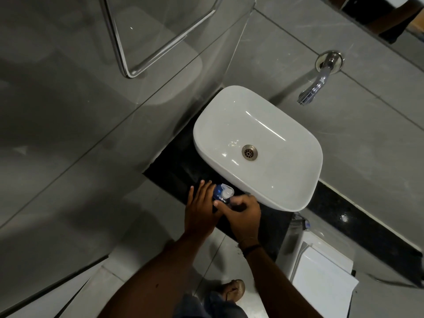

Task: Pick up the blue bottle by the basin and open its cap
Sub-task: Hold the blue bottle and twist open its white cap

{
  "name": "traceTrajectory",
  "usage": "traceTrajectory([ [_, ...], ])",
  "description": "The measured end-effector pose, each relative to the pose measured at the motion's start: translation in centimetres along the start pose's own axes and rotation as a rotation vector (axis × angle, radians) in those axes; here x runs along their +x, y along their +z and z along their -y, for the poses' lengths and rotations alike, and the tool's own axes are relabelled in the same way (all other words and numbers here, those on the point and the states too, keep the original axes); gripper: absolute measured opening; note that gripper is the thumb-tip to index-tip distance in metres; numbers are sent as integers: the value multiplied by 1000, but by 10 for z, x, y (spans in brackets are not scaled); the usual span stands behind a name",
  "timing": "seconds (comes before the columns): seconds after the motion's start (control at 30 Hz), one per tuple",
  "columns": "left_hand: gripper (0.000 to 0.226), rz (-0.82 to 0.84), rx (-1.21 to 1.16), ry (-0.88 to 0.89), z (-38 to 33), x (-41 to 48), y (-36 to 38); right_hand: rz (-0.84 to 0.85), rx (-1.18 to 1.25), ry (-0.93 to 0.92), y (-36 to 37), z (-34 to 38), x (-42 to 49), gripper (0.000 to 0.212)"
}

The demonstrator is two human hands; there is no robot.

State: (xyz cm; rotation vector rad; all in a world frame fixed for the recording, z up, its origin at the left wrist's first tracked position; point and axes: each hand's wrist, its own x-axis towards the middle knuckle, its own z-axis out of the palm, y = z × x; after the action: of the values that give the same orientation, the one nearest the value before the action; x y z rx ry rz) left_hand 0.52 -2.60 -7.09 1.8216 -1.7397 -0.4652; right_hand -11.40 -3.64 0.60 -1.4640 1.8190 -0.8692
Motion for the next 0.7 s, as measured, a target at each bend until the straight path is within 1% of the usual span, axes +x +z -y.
traceTrajectory([
  [0.07,65,5,-57,-33,-1,2,-2,-73,45,21,-6,-6,0,39],
  [0.1,63,6,-58,-36,-1,3,-2,-55,51,22,-8,-6,0,38],
  [0.13,60,7,-46,-32,-1,3,-1,-10,53,23,-8,-3,2,37],
  [0.2,53,-1,-24,-23,-2,2,0,138,68,30,-7,2,7,63],
  [0.23,53,-5,-27,-24,-2,1,0,175,57,38,-7,7,8,63],
  [0.27,58,-2,-45,-33,-2,2,-1,162,22,38,-6,9,10,50],
  [0.3,67,10,-69,-45,-1,2,-1,112,-4,62,-7,11,11,36],
  [0.33,74,27,-85,-54,-1,2,-1,44,-26,92,-9,9,13,33],
  [0.37,78,41,-93,-60,-1,2,-1,-6,-41,108,-12,8,13,37],
  [0.4,80,48,-96,-62,0,3,0,-19,-56,96,-14,7,14,38],
  [0.43,80,50,-95,-58,0,3,1,-5,-73,67,-16,9,14,36],
  [0.47,80,46,-90,-51,1,3,1,33,-97,25,-16,12,14,39],
  [0.53,81,28,-76,-34,1,2,1,136,-178,-47,-17,18,19,52],
  [0.57,83,22,-77,-33,0,2,1,173,-233,-70,-18,23,22,50],
  [0.63,86,17,-87,-42,-1,2,0,222,-335,-120,-20,31,30,36],
  [0.7,88,23,-86,-58,-2,3,-1,283,-422,-168,-24,37,35,29],
])
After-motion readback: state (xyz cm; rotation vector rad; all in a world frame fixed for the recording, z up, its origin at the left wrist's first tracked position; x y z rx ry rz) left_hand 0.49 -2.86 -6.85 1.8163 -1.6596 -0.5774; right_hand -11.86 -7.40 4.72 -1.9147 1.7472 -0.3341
